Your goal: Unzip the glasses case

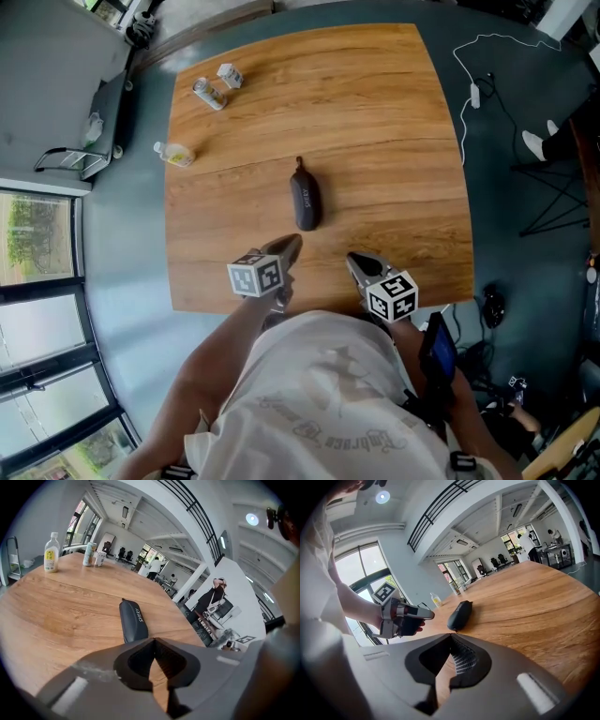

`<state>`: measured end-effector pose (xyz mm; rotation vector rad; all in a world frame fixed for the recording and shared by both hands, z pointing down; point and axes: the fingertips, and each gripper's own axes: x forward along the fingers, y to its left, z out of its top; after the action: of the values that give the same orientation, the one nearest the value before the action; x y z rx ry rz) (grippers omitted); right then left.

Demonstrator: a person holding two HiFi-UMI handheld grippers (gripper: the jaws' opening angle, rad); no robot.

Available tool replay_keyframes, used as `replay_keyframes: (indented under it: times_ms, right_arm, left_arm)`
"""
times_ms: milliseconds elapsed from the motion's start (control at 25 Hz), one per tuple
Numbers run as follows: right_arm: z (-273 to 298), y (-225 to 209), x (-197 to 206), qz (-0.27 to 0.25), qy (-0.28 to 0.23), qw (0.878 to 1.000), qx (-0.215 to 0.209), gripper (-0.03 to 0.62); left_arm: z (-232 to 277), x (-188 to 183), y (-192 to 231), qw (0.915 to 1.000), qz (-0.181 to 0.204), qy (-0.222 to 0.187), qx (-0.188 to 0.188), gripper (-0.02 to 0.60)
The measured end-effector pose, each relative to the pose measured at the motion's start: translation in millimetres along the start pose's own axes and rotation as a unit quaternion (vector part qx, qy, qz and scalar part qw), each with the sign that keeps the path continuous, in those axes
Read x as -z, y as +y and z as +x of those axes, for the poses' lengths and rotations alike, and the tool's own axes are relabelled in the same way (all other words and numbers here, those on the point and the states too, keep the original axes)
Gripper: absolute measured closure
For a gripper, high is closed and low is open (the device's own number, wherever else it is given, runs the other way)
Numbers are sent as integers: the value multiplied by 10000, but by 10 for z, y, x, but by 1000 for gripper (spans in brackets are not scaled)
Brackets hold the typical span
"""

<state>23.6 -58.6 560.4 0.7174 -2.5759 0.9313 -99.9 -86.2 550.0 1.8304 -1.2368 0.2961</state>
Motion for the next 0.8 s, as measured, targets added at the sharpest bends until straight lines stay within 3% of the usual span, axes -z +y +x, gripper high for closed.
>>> replay_keyframes:
  times_ms: [400, 800]
  right_arm:
    - [21, -58, -102, 112, -12, 9997, 206, 586]
    - [71, -161, -170, 77, 3, 9996, 260, 586]
  left_arm:
    - [152, -207, 82, 9996, 124, 243, 6, 568]
    - [236, -327, 92, 9993, 331, 86, 121, 571]
